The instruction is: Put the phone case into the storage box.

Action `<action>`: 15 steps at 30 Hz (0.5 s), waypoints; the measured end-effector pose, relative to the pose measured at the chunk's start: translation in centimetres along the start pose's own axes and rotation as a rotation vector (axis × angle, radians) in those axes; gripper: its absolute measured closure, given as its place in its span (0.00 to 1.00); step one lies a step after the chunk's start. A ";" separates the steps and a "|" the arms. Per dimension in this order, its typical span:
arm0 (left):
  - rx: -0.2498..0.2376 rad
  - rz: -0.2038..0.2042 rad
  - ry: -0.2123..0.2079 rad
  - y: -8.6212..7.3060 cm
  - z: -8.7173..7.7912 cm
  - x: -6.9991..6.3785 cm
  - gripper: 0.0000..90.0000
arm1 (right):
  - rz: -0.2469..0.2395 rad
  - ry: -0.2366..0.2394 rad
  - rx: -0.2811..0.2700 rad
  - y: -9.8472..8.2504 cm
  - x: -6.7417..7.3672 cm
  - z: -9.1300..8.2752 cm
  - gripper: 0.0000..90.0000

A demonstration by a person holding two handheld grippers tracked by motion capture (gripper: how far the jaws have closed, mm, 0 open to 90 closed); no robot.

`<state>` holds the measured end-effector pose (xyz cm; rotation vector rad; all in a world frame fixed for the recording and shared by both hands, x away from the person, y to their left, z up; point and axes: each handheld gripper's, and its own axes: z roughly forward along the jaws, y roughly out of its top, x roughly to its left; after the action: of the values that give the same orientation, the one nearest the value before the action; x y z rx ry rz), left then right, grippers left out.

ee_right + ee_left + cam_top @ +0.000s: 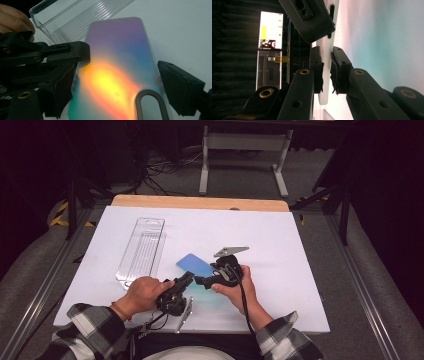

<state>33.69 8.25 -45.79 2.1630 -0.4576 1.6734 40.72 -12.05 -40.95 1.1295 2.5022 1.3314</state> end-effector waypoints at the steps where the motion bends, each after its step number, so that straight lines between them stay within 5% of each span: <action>1: 0.000 0.002 0.001 0.0 0.0 0.0 0.90 | 0.003 0.003 0.001 0.0 0.0 0.0 0.18; 7: -0.004 0.001 0.007 0.0 -0.2 0.4 0.90 | 0.009 0.010 0.006 0.2 0.0 -0.3 0.18; 15: 0.002 -0.067 -0.014 -0.5 0.0 0.8 0.91 | -0.019 -0.037 -0.028 0.4 0.4 -1.2 0.17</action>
<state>34.08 8.68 -45.07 2.1676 -0.3828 1.6247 40.17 -12.48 -39.83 1.1118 2.4545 1.3239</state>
